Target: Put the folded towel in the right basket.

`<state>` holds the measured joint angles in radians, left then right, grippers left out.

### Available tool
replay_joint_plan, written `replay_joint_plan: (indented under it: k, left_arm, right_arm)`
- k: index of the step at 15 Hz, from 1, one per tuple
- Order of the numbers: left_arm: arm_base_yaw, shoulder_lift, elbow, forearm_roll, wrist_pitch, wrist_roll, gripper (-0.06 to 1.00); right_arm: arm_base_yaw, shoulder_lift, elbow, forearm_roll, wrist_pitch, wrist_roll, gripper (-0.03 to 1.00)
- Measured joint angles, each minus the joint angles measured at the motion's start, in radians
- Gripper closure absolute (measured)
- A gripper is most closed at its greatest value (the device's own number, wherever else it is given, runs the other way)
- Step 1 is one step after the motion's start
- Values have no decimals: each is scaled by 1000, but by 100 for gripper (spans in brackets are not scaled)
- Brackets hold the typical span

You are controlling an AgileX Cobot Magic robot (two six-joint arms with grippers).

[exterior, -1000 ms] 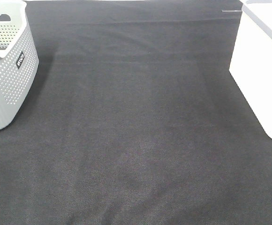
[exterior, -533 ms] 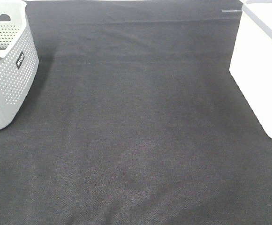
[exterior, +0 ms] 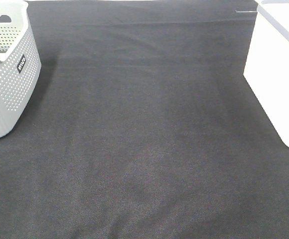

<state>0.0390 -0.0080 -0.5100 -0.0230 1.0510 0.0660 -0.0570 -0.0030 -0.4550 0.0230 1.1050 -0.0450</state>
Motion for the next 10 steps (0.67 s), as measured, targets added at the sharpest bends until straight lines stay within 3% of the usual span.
replay_joint_plan:
  k: [10]
  left_arm:
    - [0, 0, 0, 0, 0, 0, -5]
  right_arm:
    - [0, 0, 0, 0, 0, 0, 1]
